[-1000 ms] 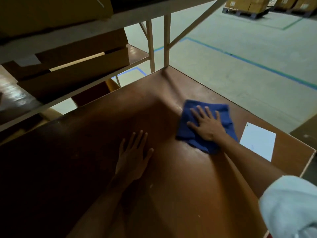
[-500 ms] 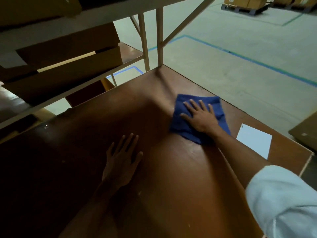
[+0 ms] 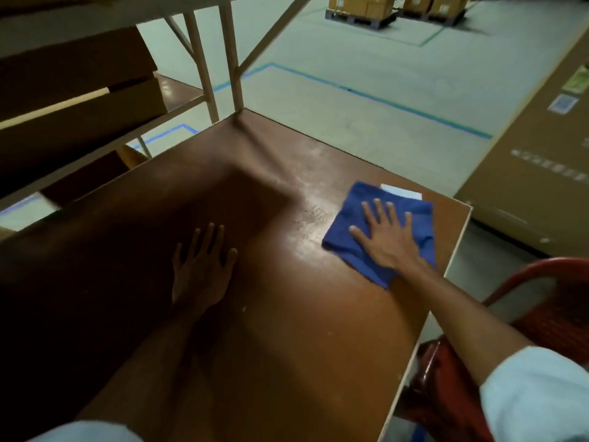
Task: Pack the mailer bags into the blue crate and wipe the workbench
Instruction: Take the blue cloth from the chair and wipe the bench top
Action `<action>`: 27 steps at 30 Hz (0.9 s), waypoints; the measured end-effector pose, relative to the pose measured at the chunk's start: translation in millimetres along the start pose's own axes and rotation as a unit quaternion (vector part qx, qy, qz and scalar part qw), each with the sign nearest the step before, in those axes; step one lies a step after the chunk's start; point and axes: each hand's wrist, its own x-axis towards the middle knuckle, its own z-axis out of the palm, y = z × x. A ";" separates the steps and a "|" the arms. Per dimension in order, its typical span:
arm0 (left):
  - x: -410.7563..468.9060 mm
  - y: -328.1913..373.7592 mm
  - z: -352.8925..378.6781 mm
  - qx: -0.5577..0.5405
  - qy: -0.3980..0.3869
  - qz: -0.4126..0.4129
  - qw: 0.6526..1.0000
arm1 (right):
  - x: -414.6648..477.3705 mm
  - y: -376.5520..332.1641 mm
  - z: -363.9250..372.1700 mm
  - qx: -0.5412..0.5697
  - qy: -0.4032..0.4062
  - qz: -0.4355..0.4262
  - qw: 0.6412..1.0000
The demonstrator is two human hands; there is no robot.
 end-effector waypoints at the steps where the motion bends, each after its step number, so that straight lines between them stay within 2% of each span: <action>1: -0.4 -0.4 0.3 -0.002 0.002 0.004 1.000 | -11.6 0.7 0.9 -0.009 -0.023 -0.109 0.994; 2: -0.4 -1.2 1.5 -0.003 0.005 0.006 1.000 | -19.2 9.1 0.1 -0.020 -0.045 -0.174 0.983; 3: 0.0 -2.3 2.2 -0.006 0.006 0.006 1.000 | -21.4 22.6 -3.4 -0.025 -0.053 -0.174 0.983; 4: 1.2 -2.7 2.5 -0.009 0.006 0.008 1.000 | -17.2 40.3 -6.4 -0.020 -0.040 -0.113 0.993; 5: 2.2 -2.8 3.3 -0.012 0.007 0.009 1.000 | -14.4 57.4 -11.0 0.000 -0.012 -0.003 1.000; 6: 2.8 -3.1 4.3 -0.012 0.008 0.011 1.000 | -10.2 73.1 -14.2 0.022 0.005 0.119 0.993; 7: 3.4 -3.7 5.3 -0.011 0.009 0.010 1.000 | -4.0 83.3 -16.1 0.038 0.006 0.206 0.978; 8: 3.6 -3.9 6.3 -0.012 0.011 0.009 1.000 | 3.8 86.7 -17.0 0.046 -0.003 0.238 0.970; 9: 4.3 -3.4 7.1 -0.013 0.014 0.007 1.000 | 11.2 86.0 -18.8 0.036 -0.013 0.219 0.975; 12: 5.1 -4.5 9.2 -0.004 0.024 0.002 1.000 | 32.6 85.9 -22.5 0.007 -0.033 0.086 0.996; 13: 5.0 -4.6 8.8 -0.004 0.026 0.001 1.000 | 40.0 86.6 -24.6 0.020 -0.027 0.091 0.995; 16: 4.3 -4.7 8.4 -0.001 0.025 0.004 1.000 | 58.1 78.2 -26.4 0.062 0.000 0.231 0.971; 17: 4.1 -4.7 6.9 0.002 0.024 0.005 1.000 | 58.7 63.1 -24.3 0.049 -0.002 0.214 0.975; 18: 3.5 -4.2 4.2 0.003 0.021 0.005 1.000 | 54.1 42.4 -20.2 0.021 -0.007 0.145 0.989; 19: 2.0 -3.8 1.9 -0.001 0.019 0.005 1.000 | 42.6 18.7 -14.8 -0.001 -0.021 0.037 0.999; 21: -1.3 -3.3 -0.8 -0.005 0.026 0.006 1.000 | 7.0 -18.4 -3.1 -0.028 -0.052 -0.158 0.986; 22: -2.3 -3.4 -1.5 -0.004 0.026 0.008 1.000 | -12.8 -26.6 0.7 -0.036 -0.059 -0.200 0.977; 23: -2.3 -2.9 -3.6 -0.005 0.022 0.008 1.000 | -28.9 -27.2 3.8 -0.042 -0.046 -0.187 0.980; 24: -2.2 -2.3 -4.8 -0.010 0.017 0.008 1.000 | -42.9 -23.4 6.3 -0.039 -0.018 -0.111 0.993; 25: -2.4 -1.5 -5.5 -0.018 0.023 0.007 1.000 | -55.3 -19.2 8.5 -0.020 0.009 0.011 1.000; 26: -2.0 -0.5 -5.1 -0.026 0.033 0.008 0.999 | -65.9 -22.0 8.9 -0.004 0.023 0.110 0.994; 27: -2.3 0.5 -6.1 -0.036 0.041 0.009 0.998 | -77.4 -32.7 9.9 0.004 0.028 0.138 0.990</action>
